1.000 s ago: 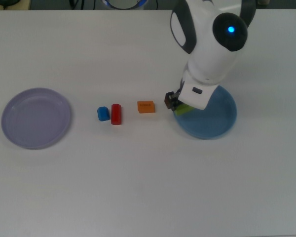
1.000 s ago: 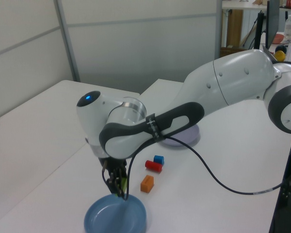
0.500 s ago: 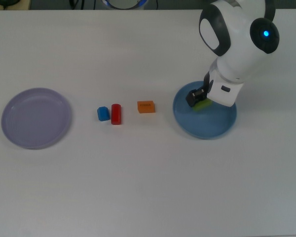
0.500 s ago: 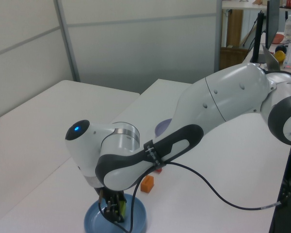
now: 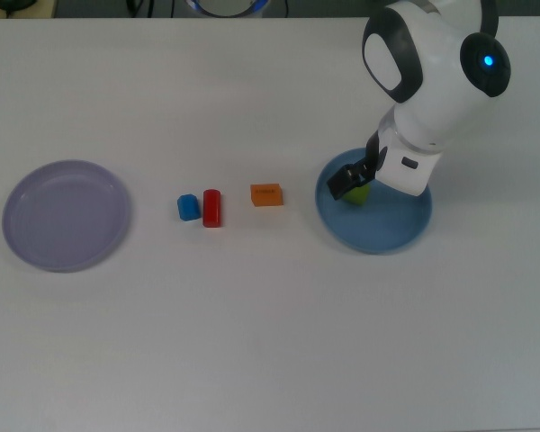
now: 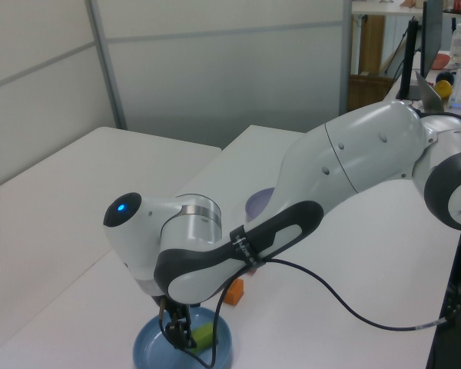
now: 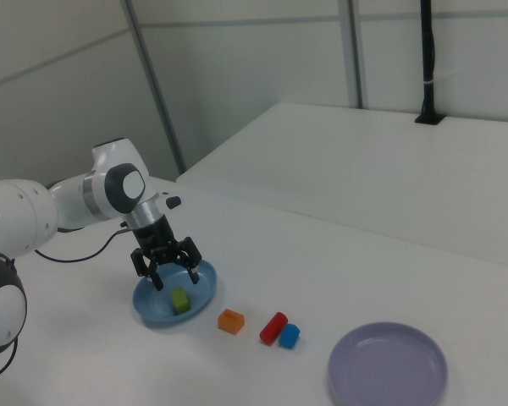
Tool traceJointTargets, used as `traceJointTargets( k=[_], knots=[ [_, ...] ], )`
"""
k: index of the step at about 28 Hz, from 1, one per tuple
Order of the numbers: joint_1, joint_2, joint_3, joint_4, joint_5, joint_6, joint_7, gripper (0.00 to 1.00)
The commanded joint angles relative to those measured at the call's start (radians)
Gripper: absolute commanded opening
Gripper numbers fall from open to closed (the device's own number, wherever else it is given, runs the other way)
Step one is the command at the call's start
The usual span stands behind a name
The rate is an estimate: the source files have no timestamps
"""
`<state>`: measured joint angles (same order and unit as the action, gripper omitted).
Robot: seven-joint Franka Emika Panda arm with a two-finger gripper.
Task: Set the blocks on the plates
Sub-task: 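Carry the green block over the blue plate and release it, then raise the gripper, move to the orange block and grasp it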
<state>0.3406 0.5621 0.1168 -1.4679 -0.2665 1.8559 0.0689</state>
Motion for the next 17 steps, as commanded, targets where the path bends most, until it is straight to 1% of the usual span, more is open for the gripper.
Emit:
traceJointTargets(
  k=[1, 5, 6, 9, 14, 16, 17],
  knots=[
    [-0.037, -0.045, -0.008, -0.003, -0.008, -0.092, 0.017, 1.0],
    [-0.08, -0.057, -0.008, -0.002, -0.01, -0.141, 0.02, 1.0],
    [-0.103, -0.059, -0.008, -0.002, -0.01, -0.167, 0.016, 1.0],
    [-0.137, -0.059, -0.009, -0.002, -0.01, -0.195, 0.025, 1.0],
    [-0.175, -0.051, -0.026, -0.009, -0.01, -0.199, 0.121, 1.0],
    [-0.202, -0.045, -0.028, -0.011, 0.0, -0.192, 0.175, 1.0],
    [-0.213, -0.041, -0.028, -0.011, 0.013, -0.19, 0.189, 1.0]
  ],
)
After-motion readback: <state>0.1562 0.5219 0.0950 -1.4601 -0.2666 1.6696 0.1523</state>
